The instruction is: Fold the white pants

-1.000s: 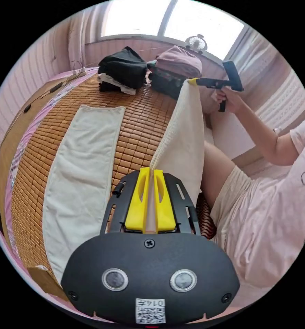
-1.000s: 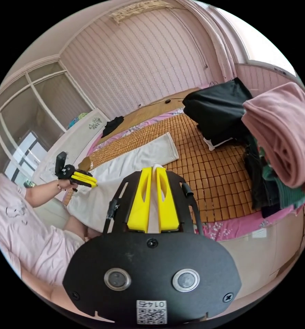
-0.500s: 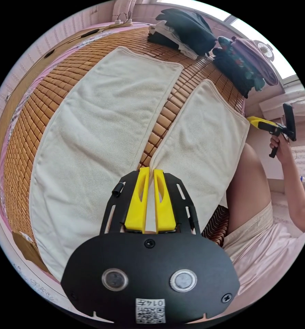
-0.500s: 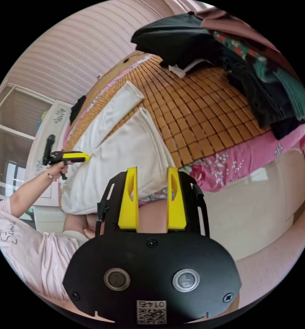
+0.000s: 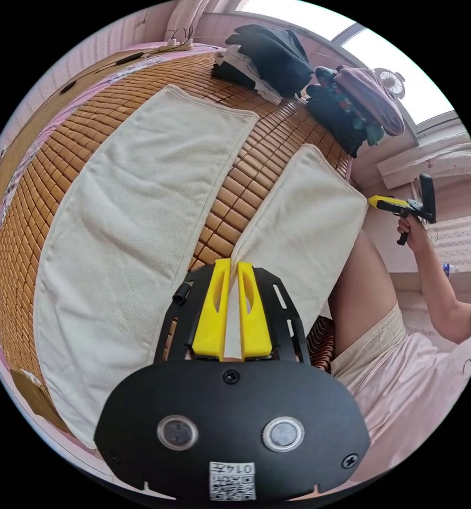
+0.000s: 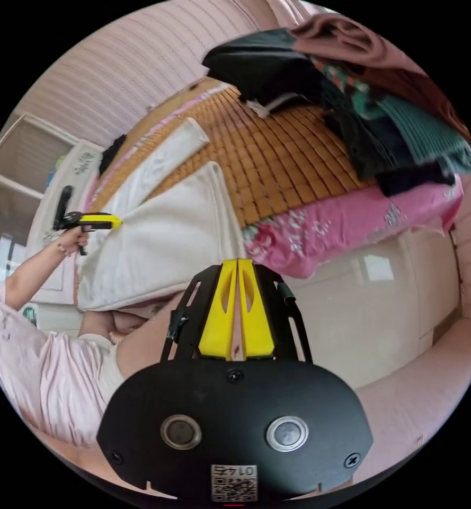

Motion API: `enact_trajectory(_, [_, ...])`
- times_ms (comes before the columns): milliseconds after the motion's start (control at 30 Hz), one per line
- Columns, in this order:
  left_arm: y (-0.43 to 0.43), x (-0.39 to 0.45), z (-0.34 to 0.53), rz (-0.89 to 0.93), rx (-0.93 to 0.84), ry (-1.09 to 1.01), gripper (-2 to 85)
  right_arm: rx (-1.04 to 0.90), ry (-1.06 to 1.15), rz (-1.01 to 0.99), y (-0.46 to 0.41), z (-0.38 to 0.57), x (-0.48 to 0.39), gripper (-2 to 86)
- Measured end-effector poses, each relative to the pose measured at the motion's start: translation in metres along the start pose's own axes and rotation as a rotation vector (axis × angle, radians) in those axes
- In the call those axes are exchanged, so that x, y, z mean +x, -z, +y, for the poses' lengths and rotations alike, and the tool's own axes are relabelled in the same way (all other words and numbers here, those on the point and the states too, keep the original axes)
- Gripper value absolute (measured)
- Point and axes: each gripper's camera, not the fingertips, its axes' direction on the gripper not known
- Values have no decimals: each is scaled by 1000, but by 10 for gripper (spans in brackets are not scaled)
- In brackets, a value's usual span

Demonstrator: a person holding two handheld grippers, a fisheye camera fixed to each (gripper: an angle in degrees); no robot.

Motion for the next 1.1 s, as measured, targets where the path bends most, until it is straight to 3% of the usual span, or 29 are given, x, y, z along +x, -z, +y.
enact_trajectory(67, [-3, 3, 1, 8, -14, -10, 31, -57, -45, 27, -19, 1, 7, 5])
enact_trajectory(167, [-14, 5, 5, -14, -47, -6, 47, 76, 9, -132, -9, -10, -12, 21])
enact_trajectory(300, [0, 4, 21, -2, 16, 27, 64, 203, 158, -36, -18, -63, -69, 84])
enact_trajectory(433, [17, 4, 51, -80, 15, 8, 71, 137, 190, 11, -79, -135, -103, 104])
enact_trajectory(500, [17, 1, 75, -183, -25, 6, 79, 19, 233, 93, -117, -154, -118, 78])
enact_trajectory(567, [12, -3, 92, -225, -53, 26, 82, 26, 284, 105, -127, -159, -134, 64])
enact_trajectory(700, [1, -18, 123, -167, -9, 181, 80, -15, 338, 143, -126, -176, -147, 24])
enact_trajectory(933, [5, -17, 139, -172, 34, 203, 79, -164, 265, 110, -145, -199, -164, 35])
enact_trajectory(1100, [42, -12, 183, -170, 171, 219, 67, -88, 481, 281, -142, -211, -244, 64])
